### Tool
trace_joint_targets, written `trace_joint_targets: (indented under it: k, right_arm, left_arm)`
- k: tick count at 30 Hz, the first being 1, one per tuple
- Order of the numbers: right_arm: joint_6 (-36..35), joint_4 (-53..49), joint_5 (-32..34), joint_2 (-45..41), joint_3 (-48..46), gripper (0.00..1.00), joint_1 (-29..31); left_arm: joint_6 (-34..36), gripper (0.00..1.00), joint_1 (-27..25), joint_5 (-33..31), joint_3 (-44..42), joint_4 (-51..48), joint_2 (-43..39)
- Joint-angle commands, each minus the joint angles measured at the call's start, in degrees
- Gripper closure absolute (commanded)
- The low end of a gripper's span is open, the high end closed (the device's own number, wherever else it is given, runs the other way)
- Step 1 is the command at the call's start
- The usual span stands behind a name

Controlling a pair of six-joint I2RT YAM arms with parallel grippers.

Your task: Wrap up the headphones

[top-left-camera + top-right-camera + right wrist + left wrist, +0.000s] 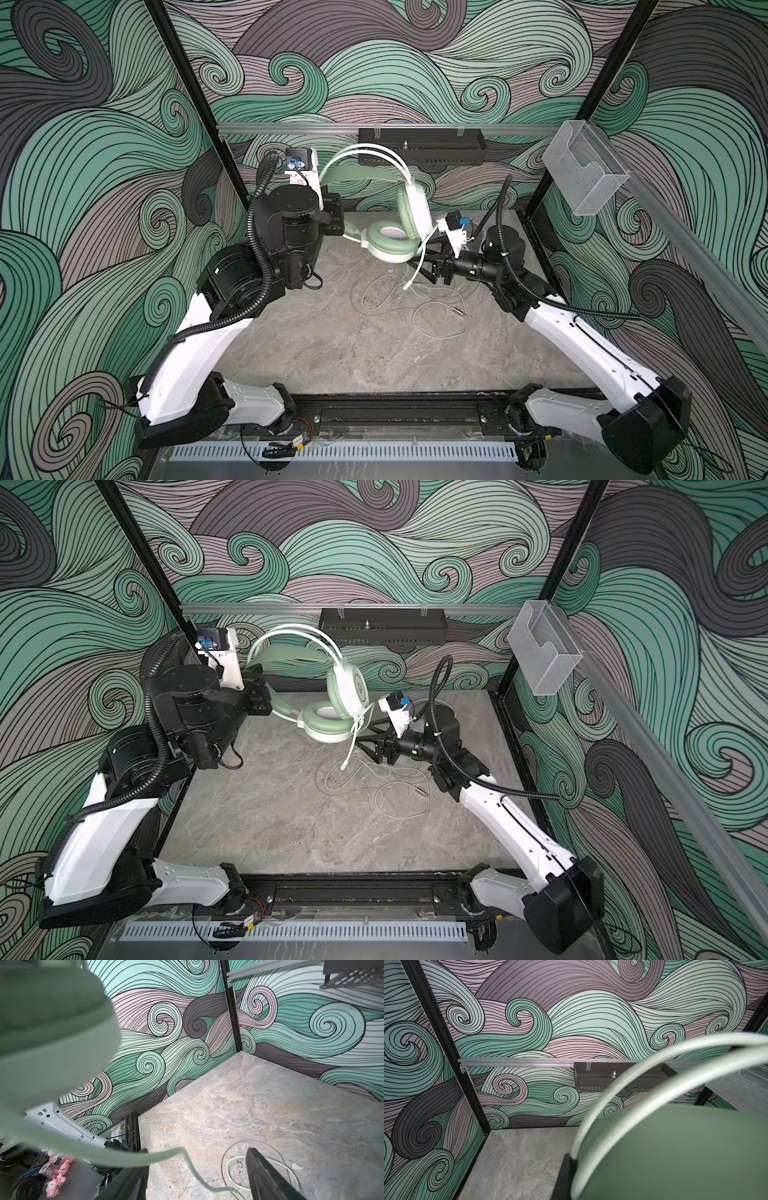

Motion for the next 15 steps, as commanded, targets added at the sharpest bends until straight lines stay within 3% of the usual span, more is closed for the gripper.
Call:
trace_joint_targets:
  k: [1,7,10,11,15]
  right_arm:
    - [2.9,5.5,-1.2,2.1,-1.4,0.25,0.3]
    - [6.0,10.7,-2.8,6.3,-4.1,0.23,0.3]
    - [8.0,13.5,-4.6,8.5,-4.8,0.29,0.5]
    - [8.2,13.7,-5.3,9.2,-4.6,0.35,0.5]
    - [5.9,9.9,-6.5,9.0,-3.9,0.73,0.7]
  left_arm:
    - [-4.5,1.0,0.3,0.5,3.5,2.9,-0.6]
    - [-5.9,1.0,0.6,2.4,4.2,3.6,-0.4]
    - [-6.7,1.0,0.5,3.2,5.3,2.9,0.2]
    - [-7.0,1.0,0.6,3.2,5.4,2.8,0.2]
    - [-8.8,1.0,1.5,3.6,5.0,2.6,0.0]
